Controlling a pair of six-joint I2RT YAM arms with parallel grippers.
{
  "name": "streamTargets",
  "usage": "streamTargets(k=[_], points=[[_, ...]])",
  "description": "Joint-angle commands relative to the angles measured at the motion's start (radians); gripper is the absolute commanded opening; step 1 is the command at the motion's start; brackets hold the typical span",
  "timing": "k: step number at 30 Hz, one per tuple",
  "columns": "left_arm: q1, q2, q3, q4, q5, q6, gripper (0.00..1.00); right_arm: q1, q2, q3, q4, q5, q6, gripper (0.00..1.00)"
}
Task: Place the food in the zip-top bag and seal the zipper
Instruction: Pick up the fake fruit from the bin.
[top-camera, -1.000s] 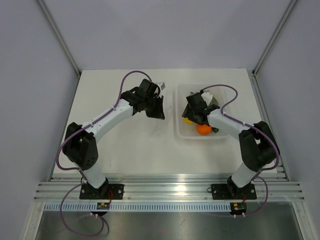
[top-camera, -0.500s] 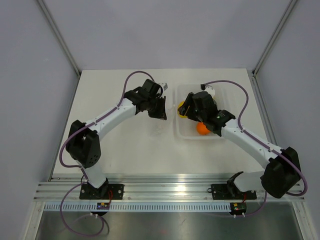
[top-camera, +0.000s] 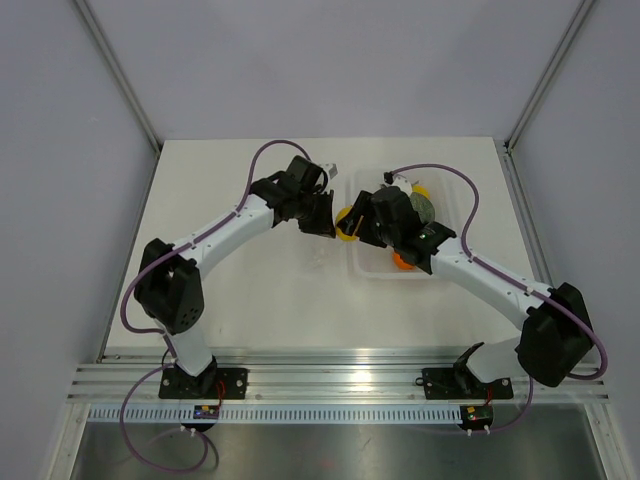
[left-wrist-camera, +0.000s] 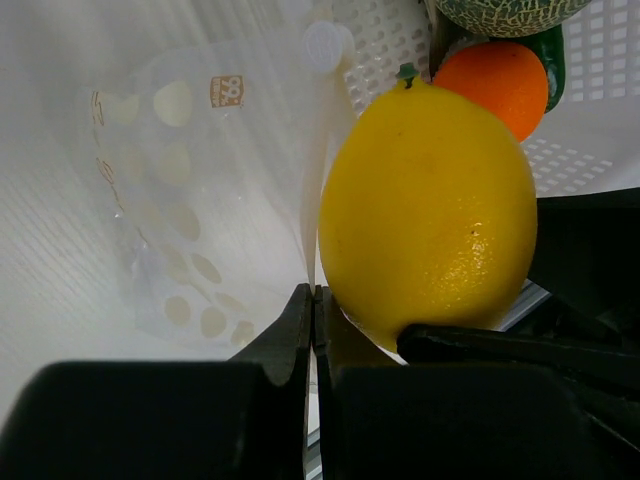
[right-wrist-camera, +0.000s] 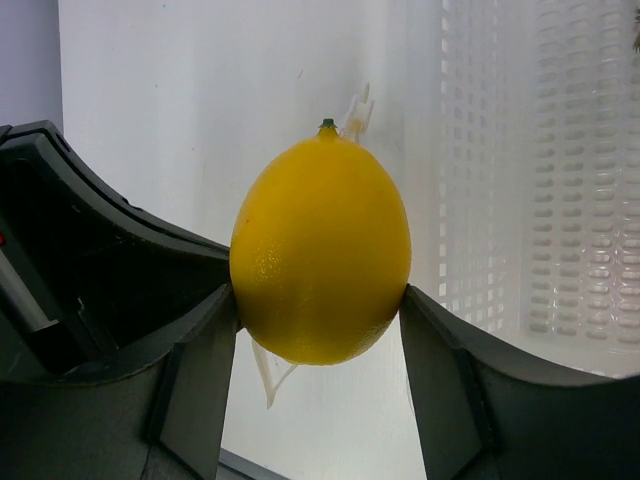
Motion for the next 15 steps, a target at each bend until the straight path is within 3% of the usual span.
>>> streamTargets(k=[1,15], points=[[-0.005,0.004,0.053,0.015,0.025,-0.01,0.0,0.02,0.012,0.033,0.061,-0.014,0.029,0.44],[-0.028,0.067,0.183,0.013,0.11,-0.049,0.0,0.022,-0.016,-0.021,0.001,0.106,0.035,0.44]])
